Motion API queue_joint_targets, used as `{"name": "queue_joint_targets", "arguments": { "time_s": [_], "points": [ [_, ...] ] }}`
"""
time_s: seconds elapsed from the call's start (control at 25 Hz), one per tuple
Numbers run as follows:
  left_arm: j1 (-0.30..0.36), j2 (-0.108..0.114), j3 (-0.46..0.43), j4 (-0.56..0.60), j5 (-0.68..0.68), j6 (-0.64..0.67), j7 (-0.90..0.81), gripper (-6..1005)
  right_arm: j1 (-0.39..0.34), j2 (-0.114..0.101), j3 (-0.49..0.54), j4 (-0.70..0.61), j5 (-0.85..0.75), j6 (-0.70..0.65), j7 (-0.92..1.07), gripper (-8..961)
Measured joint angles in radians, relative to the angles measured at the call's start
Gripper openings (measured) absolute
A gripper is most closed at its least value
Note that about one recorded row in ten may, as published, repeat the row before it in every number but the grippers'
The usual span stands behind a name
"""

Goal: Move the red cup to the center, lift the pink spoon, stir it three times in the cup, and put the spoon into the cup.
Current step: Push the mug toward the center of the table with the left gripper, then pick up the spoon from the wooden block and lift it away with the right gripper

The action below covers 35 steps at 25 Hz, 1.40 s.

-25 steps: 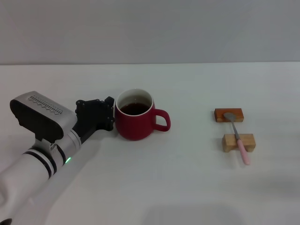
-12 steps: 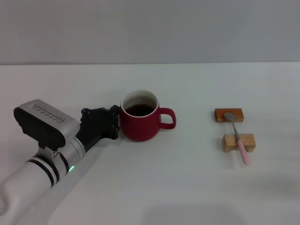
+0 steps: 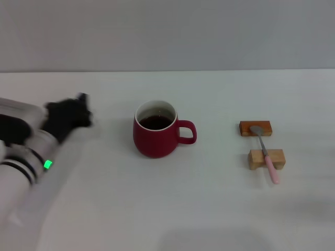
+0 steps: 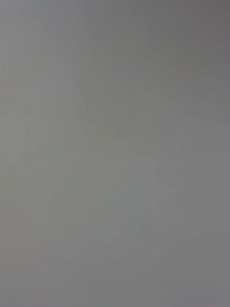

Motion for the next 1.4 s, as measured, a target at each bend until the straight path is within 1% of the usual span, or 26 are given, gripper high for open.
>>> {"name": "queue_joint_targets", "arguments": {
  "time_s": [0.04, 0.08, 0.12, 0.16, 0.2, 0.4, 0.44, 0.64, 0.76, 0.96, 1.16, 1.4],
  "points": [
    [-0.003, 0.003, -0.093, 0.017, 0.000, 0.003, 0.001, 55, -0.001, 0.001, -0.001, 0.000, -0.001, 0.000, -0.001, 639],
    [-0.003, 0.003, -0.093, 0.017, 0.000, 0.003, 0.001, 56, -0.003, 0.001, -0.001, 0.000, -0.001, 0.000, -0.001, 639],
    [-0.005, 0.006, -0.141, 0.025, -0.001, 0.005, 0.001, 56, -0.005, 0.002, -0.002, 0.000, -0.001, 0.000, -0.001, 639],
    [-0.007, 0.011, -0.223, 0.036, 0.000, 0.011, 0.001, 56, -0.008, 0.002, -0.008, 0.000, -0.002, 0.000, -0.002, 639],
    [-0.007, 0.011, -0.223, 0.036, 0.000, 0.011, 0.001, 57, -0.008, 0.002, -0.008, 0.000, -0.002, 0.000, -0.002, 639],
    [-0.002, 0.023, -0.349, 0.053, 0.004, 0.054, 0.004, 59, -0.012, 0.004, -0.031, 0.000, -0.002, 0.000, -0.002, 639],
    [0.009, 0.026, -0.393, 0.054, 0.004, 0.071, 0.004, 60, -0.013, 0.004, -0.046, 0.000, 0.000, 0.000, -0.002, 639],
    [0.038, 0.026, -0.420, 0.054, 0.005, 0.124, 0.004, 62, -0.013, 0.006, -0.063, -0.006, 0.004, 0.000, -0.002, 639],
    [0.052, 0.019, -0.436, 0.056, 0.003, 0.129, 0.005, 63, -0.015, 0.006, -0.065, -0.007, 0.005, -0.001, 0.002, 639],
    [0.071, 0.015, -0.436, 0.057, 0.003, 0.159, 0.005, 66, -0.015, 0.005, -0.066, -0.004, 0.005, -0.003, 0.003, 639],
    [0.074, 0.015, -0.435, 0.056, 0.004, 0.161, 0.016, 68, -0.013, 0.005, -0.070, -0.004, 0.006, -0.005, 0.004, 639],
    [0.072, 0.015, -0.435, 0.051, 0.005, 0.158, 0.059, 286, -0.018, 0.005, -0.095, 0.003, 0.006, -0.008, 0.001, 639]
  ]
}}
